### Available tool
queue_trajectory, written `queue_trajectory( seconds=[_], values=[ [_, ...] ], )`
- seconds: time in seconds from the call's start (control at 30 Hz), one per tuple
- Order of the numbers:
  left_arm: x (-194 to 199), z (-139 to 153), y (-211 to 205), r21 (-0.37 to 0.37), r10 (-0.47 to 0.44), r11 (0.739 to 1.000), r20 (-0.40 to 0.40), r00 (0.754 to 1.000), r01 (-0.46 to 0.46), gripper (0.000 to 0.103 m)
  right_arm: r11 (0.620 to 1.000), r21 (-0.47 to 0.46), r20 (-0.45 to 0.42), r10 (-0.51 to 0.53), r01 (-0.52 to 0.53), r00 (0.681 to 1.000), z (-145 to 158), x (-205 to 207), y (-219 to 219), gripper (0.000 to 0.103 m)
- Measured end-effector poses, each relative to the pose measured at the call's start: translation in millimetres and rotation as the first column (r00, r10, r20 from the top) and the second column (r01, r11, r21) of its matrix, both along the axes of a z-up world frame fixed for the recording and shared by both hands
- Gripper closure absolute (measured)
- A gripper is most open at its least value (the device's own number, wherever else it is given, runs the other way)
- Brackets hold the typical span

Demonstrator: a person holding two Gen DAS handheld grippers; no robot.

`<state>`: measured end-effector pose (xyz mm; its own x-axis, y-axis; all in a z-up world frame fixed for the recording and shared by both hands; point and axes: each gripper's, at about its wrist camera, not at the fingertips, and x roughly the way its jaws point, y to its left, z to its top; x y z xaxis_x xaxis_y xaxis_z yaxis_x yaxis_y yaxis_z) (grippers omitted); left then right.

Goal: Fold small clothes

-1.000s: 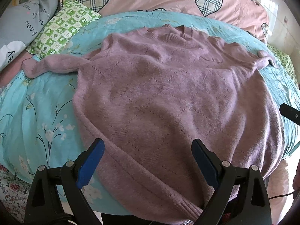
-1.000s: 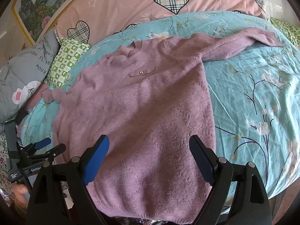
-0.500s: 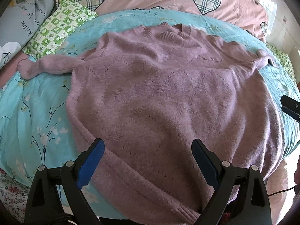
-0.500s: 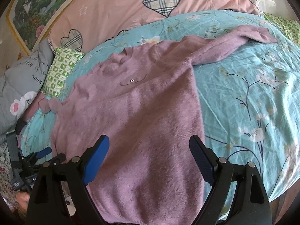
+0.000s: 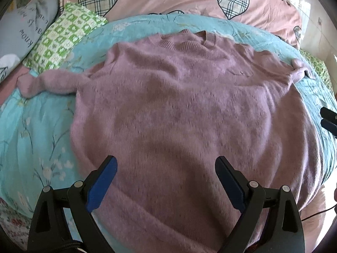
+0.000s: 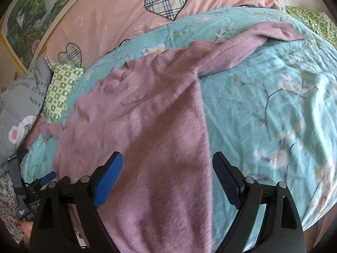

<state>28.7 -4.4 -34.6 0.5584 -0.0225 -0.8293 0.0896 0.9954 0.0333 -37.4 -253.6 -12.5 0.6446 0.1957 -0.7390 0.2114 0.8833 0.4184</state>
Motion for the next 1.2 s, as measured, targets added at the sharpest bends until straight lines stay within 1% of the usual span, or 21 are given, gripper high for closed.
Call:
queue_trajectory(
  seconds=[0.13,0.23,0.37,0.4,0.43,0.47,0.5,0.57,0.63,0.67,0.73,0.8,0.83,0.87,0.9,0.93,0.97,1.0,1.03,1.1,1.2],
  values=[
    [20.4,5.1,0.6,-0.003,0.000,1.000,0.000,1.000,0.000,0.008,0.999,0.009,0.017,-0.049,0.049,0.999,3.3,12.4,-34.8,0.016],
    [36.9,10.7,1.2,0.008,0.005,1.000,0.015,1.000,-0.005,0.008,0.993,0.023,0.030,-0.121,0.120,0.992,7.0,24.2,-75.3,0.016],
    [59.7,16.9,1.8,0.024,0.022,0.999,0.034,0.999,-0.023,0.008,0.965,0.063,0.058,-0.259,0.256,0.964,12.1,38.0,-142.3,0.016],
    [66.1,17.7,1.6,0.026,0.029,0.999,0.033,0.999,-0.030,0.008,0.951,0.088,0.063,-0.304,0.298,0.951,11.5,42.7,-165.0,0.017],
    [69.7,18.2,1.4,0.025,0.032,0.999,0.032,0.999,-0.033,0.008,0.942,0.101,0.066,-0.328,0.321,0.942,10.7,46.1,-177.6,0.021],
    [75.8,19.2,1.3,0.020,0.037,0.999,0.029,0.999,-0.038,0.008,0.927,0.103,0.060,-0.368,0.361,0.928,9.0,52.6,-198.5,0.028],
    [79.9,19.8,1.2,0.014,0.040,0.999,0.028,0.999,-0.041,0.008,0.917,0.103,0.056,-0.393,0.386,0.918,8.5,55.9,-210.7,0.031],
    [89.4,20.4,0.2,0.012,0.045,0.999,0.027,0.999,-0.045,0.008,0.883,0.122,0.043,-0.462,0.454,0.886,2.7,68.3,-245.7,0.042],
    [98.5,18.8,-3.2,0.022,0.048,0.999,0.023,0.999,-0.049,0.008,0.854,0.135,0.026,-0.510,0.502,0.860,-3.2,76.3,-273.7,0.047],
    [100.8,17.4,-4.0,0.023,0.050,0.998,0.020,0.999,-0.050,0.008,0.835,0.137,0.009,-0.539,0.533,0.842,-8.6,84.7,-291.6,0.049],
    [106.8,14.7,-5.5,0.022,0.052,0.998,0.010,0.999,-0.053,0.008,0.813,0.145,-0.014,-0.568,0.564,0.823,-18.3,98.1,-311.2,0.049],
    [113.4,11.1,-6.6,0.020,0.054,0.998,-0.002,0.999,-0.054,0.008,0.774,0.206,-0.059,-0.601,0.599,0.797,-35.9,111.6,-336.0,0.049],
    [116.4,9.3,-7.4,0.023,0.055,0.998,-0.005,0.998,-0.055,0.008,0.759,0.223,-0.077,-0.611,0.611,0.788,-43.0,116.0,-343.6,0.051],
    [119.4,7.4,-7.8,0.029,0.056,0.998,-0.007,0.998,-0.056,0.008,0.754,0.225,-0.071,-0.619,0.617,0.782,-47.5,120.6,-349.2,0.054],
    [122.0,5.6,-7.6,0.032,0.059,0.998,-0.010,0.998,-0.059,0.008,0.760,0.213,-0.049,-0.619,0.614,0.784,-47.4,123.8,-350.9,0.055],
    [124.6,3.9,-7.0,0.032,0.062,0.998,-0.016,0.998,-0.061,0.008,0.766,0.194,-0.033,-0.619,0.612,0.785,-47.2,127.6,-352.5,0.062],
    [126.6,3.1,-6.0,0.029,0.064,0.998,-0.021,0.998,-0.063,0.008,0.764,0.170,-0.042,-0.626,0.623,0.779,-47.2,130.6,-353.1,0.086],
    [128.1,3.0,-4.4,0.020,0.065,0.998,-0.026,0.998,-0.064,0.008,0.765,0.161,-0.045,-0.626,0.624,0.779,-45.6,131.2,-351.6,0.093],
    [129.0,3.7,-3.5,0.014,0.065,0.998,-0.026,0.998,-0.065,0.008,0.771,0.156,-0.032,-0.621,0.618,0.783,-42.9,132.8,-351.3,0.093],
    [129.1,6.2,-1.1,0.008,0.064,0.998,-0.018,0.998,-0.064,0.008,0.805,0.120,0.030,-0.588,0.581,0.809,-24.0,131.5,-335.4,0.094],
    [128.7,11.6,3.3,0.005,0.063,0.998,0.002,0.998,-0.063,0.008,0.863,0.154,0.127,-0.500,0.481,0.856,11.8,130.4,-297.7,0.094]
  ],
)
